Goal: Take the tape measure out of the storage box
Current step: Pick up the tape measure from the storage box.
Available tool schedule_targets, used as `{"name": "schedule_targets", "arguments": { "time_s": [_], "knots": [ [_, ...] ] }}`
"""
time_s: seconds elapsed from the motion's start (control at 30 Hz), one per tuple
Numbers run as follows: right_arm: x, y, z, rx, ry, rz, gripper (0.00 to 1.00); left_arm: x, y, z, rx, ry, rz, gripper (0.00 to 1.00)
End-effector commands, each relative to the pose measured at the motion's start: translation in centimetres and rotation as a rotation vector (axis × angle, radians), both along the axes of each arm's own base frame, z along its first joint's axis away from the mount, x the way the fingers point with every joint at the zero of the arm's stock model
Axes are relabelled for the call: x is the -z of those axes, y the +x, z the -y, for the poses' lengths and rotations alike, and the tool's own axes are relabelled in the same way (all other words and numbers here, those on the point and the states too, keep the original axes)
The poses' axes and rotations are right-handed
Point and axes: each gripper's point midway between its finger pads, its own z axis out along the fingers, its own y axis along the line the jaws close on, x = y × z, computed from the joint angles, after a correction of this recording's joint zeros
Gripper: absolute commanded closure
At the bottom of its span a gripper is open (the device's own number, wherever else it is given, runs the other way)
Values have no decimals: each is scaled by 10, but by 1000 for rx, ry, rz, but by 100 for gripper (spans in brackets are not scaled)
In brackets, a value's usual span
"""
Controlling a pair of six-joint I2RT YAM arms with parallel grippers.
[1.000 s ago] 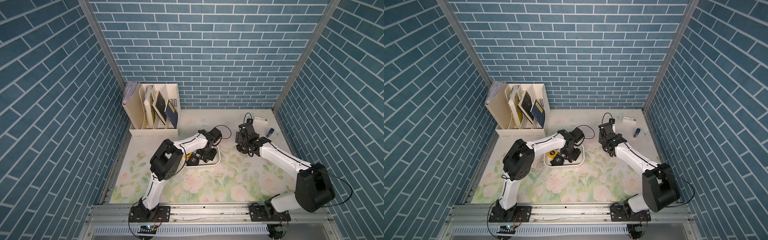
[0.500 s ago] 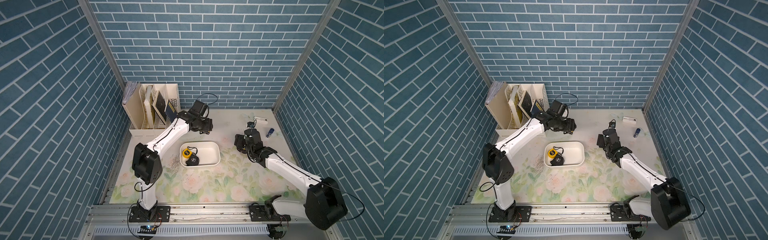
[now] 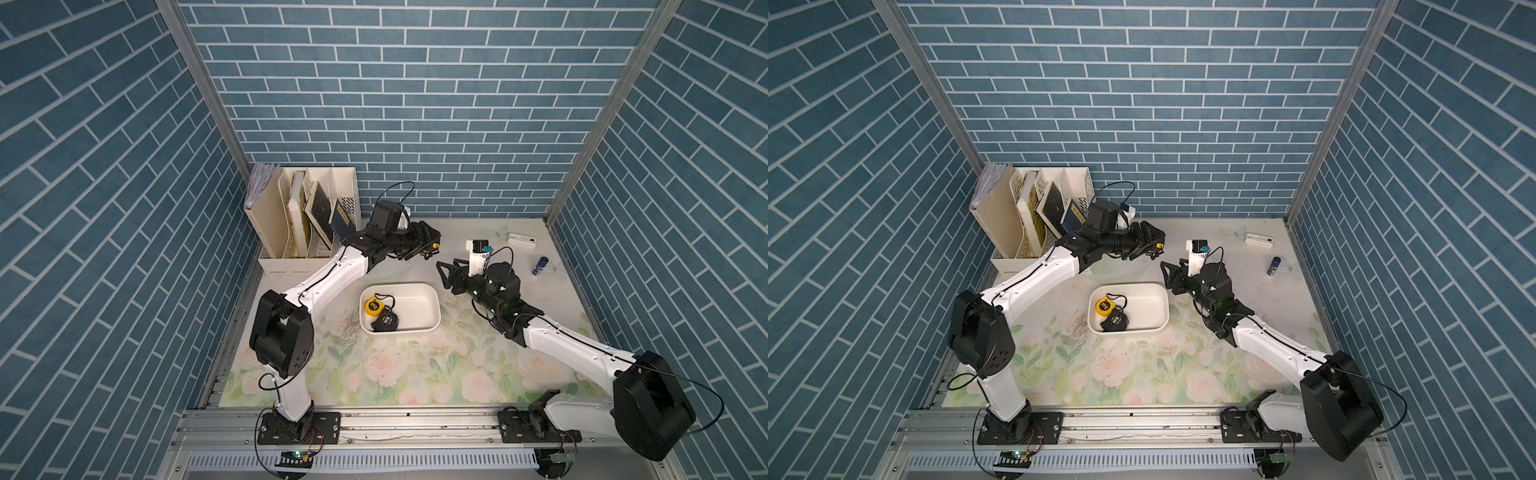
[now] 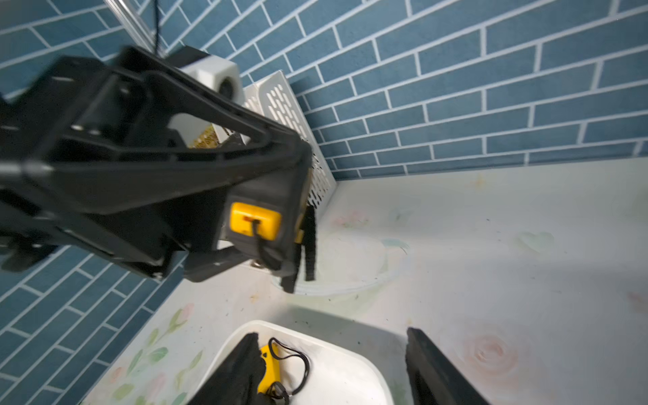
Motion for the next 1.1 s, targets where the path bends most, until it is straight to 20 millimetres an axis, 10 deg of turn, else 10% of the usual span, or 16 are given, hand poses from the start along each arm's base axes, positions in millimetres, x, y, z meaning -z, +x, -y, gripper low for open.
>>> {"name": "schedule_targets", "arguments": {
  "time_s": [0.0, 1.07],
  "knots": [
    [-42, -3, -14, -63, 58, 135, 32, -34, 4, 6, -20, -132, 38, 100],
    [-50, 31, -46, -83, 37, 239, 52, -36, -18, 15, -7, -218, -40, 100]
  ]
}}
